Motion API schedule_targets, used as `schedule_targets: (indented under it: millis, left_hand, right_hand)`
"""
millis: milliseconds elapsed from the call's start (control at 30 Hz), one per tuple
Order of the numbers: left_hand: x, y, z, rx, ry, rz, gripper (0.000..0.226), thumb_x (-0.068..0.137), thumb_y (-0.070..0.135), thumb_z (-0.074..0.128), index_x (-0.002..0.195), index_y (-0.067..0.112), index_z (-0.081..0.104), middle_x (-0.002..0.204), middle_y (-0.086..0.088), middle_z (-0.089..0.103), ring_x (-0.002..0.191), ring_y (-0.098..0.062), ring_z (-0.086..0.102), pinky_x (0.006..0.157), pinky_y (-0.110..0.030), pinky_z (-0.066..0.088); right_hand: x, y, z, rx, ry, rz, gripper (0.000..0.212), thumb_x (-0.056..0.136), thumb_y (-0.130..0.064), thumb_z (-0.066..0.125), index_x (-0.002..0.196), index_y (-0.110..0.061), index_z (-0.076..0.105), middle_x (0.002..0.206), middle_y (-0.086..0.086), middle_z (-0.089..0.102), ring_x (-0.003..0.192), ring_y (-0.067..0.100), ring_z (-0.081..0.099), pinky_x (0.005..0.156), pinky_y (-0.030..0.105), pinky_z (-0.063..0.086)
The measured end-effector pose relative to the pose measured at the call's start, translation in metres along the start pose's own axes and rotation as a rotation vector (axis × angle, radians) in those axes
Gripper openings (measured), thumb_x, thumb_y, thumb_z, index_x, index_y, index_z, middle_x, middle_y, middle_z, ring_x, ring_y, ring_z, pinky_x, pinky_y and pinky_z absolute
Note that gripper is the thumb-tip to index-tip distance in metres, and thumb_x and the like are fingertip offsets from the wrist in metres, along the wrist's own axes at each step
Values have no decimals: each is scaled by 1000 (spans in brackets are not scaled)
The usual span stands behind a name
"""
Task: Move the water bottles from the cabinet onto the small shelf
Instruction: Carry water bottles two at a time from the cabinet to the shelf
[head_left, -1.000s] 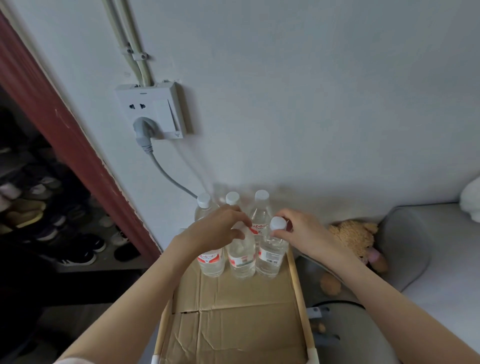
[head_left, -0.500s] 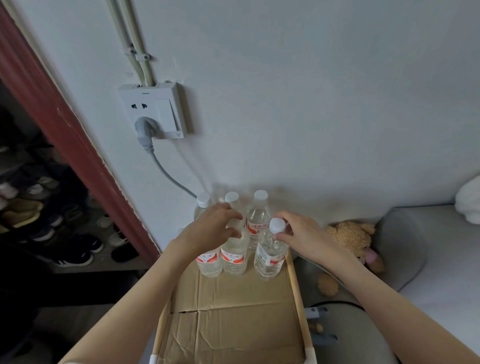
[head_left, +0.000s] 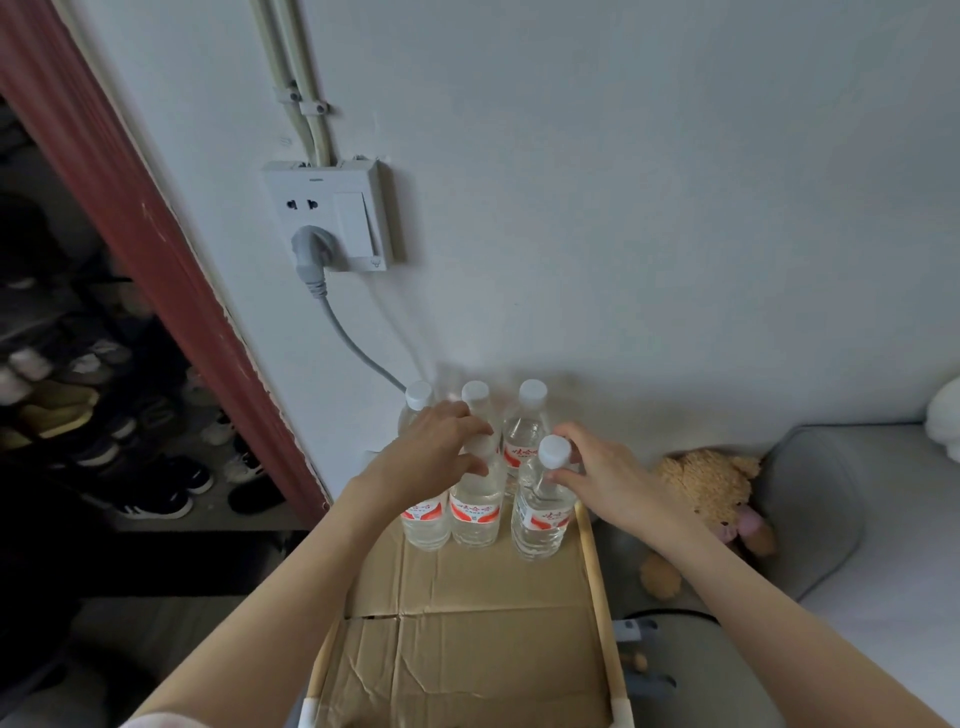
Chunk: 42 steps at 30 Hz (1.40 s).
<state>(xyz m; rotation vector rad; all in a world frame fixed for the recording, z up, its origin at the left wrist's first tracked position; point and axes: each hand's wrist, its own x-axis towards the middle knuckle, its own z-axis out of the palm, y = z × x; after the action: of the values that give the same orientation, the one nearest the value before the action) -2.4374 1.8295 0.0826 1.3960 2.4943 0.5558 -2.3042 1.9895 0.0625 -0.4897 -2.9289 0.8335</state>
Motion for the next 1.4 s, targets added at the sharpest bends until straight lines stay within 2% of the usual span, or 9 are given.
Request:
schedule_targets:
  millis: [267, 533, 733, 900, 967, 1033, 1133, 1267, 1400]
  left_hand:
    - [0, 1, 1, -41, 96, -40, 36, 75, 33, 69, 102, 11, 61, 89, 1, 46, 92, -17, 43, 78, -24, 31]
    - [5, 1, 4, -82, 87, -48, 31, 77, 25, 68, 104, 11, 61, 101, -7, 54, 92, -19, 45, 80, -30, 38]
    - [4, -4, 8, -138, 109, -50, 34, 77, 19, 67, 110, 13, 59, 96, -2, 49, 90, -20, 45, 77, -27, 36]
    - [-2, -3, 11, -90, 122, -11, 44, 80, 22, 65, 121, 13, 53, 112, -7, 54, 98, -23, 49, 84, -33, 40]
    - [-3, -1, 12, -69, 116, 5, 47, 80, 22, 65, 124, 13, 51, 117, -7, 54, 102, -28, 51, 86, -40, 42]
    - [-3, -1, 13, -37, 107, 18, 44, 80, 23, 65, 122, 13, 53, 117, -6, 54, 101, -29, 52, 85, -43, 43]
    - [-2, -3, 10, -37, 76, 3, 39, 80, 23, 63, 117, 14, 54, 112, -4, 55, 97, -24, 52, 82, -40, 44]
    - [1, -4, 10, -60, 100, 8, 32, 81, 19, 62, 112, 12, 56, 106, -6, 56, 94, -24, 51, 80, -39, 44]
    - [-2, -6, 13, -76, 125, 1, 36, 81, 18, 63, 115, 11, 55, 108, -7, 56, 95, -28, 53, 81, -44, 45]
  right_hand:
    - [7, -3, 6, 65, 47, 4, 38, 83, -29, 63, 115, -19, 45, 113, 2, 62, 100, 16, 56, 79, 27, 42]
    - [15, -4, 8, 49, 62, -50, 40, 85, -29, 60, 119, -18, 44, 111, 6, 63, 101, 22, 58, 84, 37, 48]
    - [15, -1, 11, 91, 86, -38, 43, 81, -30, 65, 119, -22, 46, 113, 1, 62, 100, 16, 57, 81, 26, 42]
    - [10, 11, 17, 325, 88, 61, 67, 74, -27, 72, 132, -23, 40, 122, -4, 54, 99, 8, 52, 85, 24, 42]
    - [7, 19, 27, 343, 64, 85, 75, 72, -29, 74, 136, -22, 35, 130, -2, 50, 110, 10, 50, 96, 31, 42]
    - [7, 27, 38, 356, 24, 176, 88, 70, -38, 74, 141, -21, 25, 142, 0, 41, 128, 17, 40, 107, 41, 34]
    - [7, 34, 42, 445, -59, 280, 100, 66, -51, 72, 144, -25, 15, 147, -1, 33, 133, 19, 33, 109, 46, 30]
    - [2, 29, 50, 527, -138, 210, 87, 68, -41, 74, 138, -25, 25, 139, -3, 43, 123, 15, 43, 102, 33, 35]
    - [2, 26, 63, 566, -14, 222, 68, 79, -25, 69, 134, -23, 31, 133, -2, 50, 106, 5, 47, 89, 22, 38]
